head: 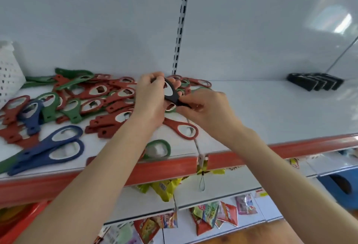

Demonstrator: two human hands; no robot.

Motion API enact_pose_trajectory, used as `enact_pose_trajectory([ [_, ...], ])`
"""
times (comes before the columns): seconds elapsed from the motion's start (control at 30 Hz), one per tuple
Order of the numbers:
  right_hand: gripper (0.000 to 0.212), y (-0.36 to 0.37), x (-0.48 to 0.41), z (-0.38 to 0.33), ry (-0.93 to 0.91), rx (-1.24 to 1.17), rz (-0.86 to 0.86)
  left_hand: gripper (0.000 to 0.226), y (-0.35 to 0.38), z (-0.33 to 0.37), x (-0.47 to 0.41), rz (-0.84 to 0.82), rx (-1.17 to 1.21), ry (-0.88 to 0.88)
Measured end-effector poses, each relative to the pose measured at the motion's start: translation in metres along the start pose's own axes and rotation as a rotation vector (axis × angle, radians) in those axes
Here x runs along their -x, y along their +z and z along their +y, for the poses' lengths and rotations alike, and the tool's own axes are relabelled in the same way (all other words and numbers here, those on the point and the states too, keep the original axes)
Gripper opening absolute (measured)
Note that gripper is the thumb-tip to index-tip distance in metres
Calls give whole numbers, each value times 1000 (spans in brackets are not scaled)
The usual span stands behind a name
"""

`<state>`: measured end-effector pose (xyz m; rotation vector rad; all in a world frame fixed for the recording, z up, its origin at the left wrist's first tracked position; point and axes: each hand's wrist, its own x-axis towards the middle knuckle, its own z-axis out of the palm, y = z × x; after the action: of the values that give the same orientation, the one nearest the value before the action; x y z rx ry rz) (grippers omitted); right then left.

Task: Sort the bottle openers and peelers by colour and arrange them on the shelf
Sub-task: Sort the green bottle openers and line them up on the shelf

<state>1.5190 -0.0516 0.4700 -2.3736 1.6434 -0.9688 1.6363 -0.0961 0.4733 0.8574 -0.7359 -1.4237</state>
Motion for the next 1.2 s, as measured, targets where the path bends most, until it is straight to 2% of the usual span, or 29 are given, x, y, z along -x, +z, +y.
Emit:
enact_pose_trajectory([
  [0.1,12,-33,17,51,83,-61,91,12,46,-34,-3,-15,-141,15],
  [0.23,16,-85,37,143,256,-14,178,19,117,-85,5,-104,-468,72],
  [0.37,21,-139,52,234,388,49,253,40,187,-137,17,-362,-1017,261],
  [0.47,19,-172,59,289,481,24,295,45,224,-172,18,-529,-1339,325],
  [0.63,27,-206,52,367,572,104,345,40,253,-214,3,-571,-1740,343],
  [0.77,29,-220,31,410,635,139,334,37,250,-228,-5,-542,-1836,328],
  [0.9,19,-221,9,435,680,198,276,35,248,-232,-5,-514,-1841,371],
  [0.97,17,-217,1,442,700,210,232,42,248,-232,-4,-521,-1823,339],
  [1.1,16,-212,-6,450,708,241,169,83,246,-232,-4,-514,-1814,348],
  [1.2,16,-209,-7,454,713,248,176,70,246,-234,-4,-501,-1826,352],
])
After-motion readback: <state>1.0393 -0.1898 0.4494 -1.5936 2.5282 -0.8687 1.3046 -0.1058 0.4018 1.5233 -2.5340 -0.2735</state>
